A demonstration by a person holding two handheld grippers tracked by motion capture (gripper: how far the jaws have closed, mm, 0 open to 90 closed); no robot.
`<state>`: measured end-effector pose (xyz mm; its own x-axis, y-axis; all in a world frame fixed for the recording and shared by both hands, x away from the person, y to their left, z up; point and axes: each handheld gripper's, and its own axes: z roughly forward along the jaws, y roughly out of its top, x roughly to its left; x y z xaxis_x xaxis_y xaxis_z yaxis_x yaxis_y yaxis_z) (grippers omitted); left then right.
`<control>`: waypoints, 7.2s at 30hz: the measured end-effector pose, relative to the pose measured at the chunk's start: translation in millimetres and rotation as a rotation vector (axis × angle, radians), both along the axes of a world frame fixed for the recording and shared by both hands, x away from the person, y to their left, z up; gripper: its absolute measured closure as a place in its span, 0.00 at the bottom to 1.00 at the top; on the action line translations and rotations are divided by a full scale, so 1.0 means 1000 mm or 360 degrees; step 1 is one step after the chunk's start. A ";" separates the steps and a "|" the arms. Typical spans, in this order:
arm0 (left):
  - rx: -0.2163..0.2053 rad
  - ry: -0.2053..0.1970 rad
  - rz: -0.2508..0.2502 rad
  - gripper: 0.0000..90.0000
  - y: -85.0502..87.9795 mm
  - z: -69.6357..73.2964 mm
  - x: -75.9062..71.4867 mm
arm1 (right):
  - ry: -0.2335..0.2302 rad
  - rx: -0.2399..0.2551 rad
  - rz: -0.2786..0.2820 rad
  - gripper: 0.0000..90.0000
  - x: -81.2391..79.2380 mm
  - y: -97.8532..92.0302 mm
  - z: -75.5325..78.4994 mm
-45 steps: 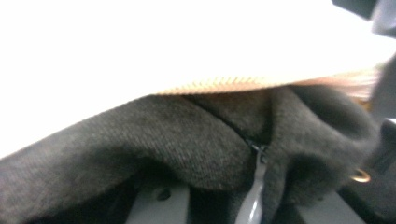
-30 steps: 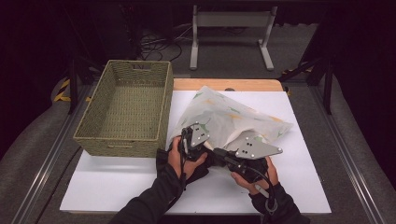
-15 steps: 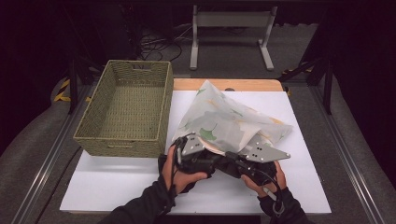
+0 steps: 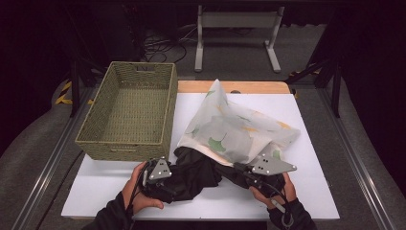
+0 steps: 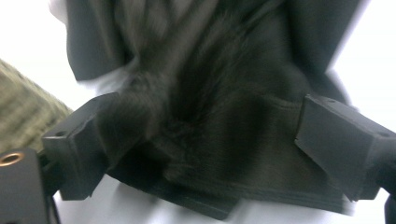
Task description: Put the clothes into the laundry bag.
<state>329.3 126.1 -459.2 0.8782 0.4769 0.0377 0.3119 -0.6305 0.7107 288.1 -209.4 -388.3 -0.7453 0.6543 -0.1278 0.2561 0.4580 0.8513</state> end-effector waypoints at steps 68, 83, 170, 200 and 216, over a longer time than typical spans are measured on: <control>-0.0289 0.0014 0.0173 0.58 -0.057 -0.002 0.046 | 0.0151 -0.0082 0.0294 1.00 -0.013 0.016 -0.016; -0.0650 -0.0117 -0.0025 0.84 -0.045 0.061 0.014 | 0.0073 0.0156 0.0513 1.00 -0.013 0.070 0.036; -0.0325 -0.0150 0.0128 0.98 0.053 0.054 -0.023 | 0.0061 -0.0184 -0.0065 0.99 0.011 -0.011 -0.022; -0.0119 -0.0075 -0.0203 0.52 -0.057 0.036 -0.014 | -0.0019 -0.0084 -0.0001 1.00 0.030 0.025 -0.001; -0.0197 -0.0017 -0.0020 0.92 0.022 0.037 -0.014 | -0.0021 -0.0032 0.0056 0.99 0.017 0.023 0.007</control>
<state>315.7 148.1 -422.2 0.8839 0.4675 -0.0111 0.2964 -0.5418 0.7865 305.6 -186.0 -381.0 -0.7660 0.6250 -0.1505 0.2285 0.4835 0.8450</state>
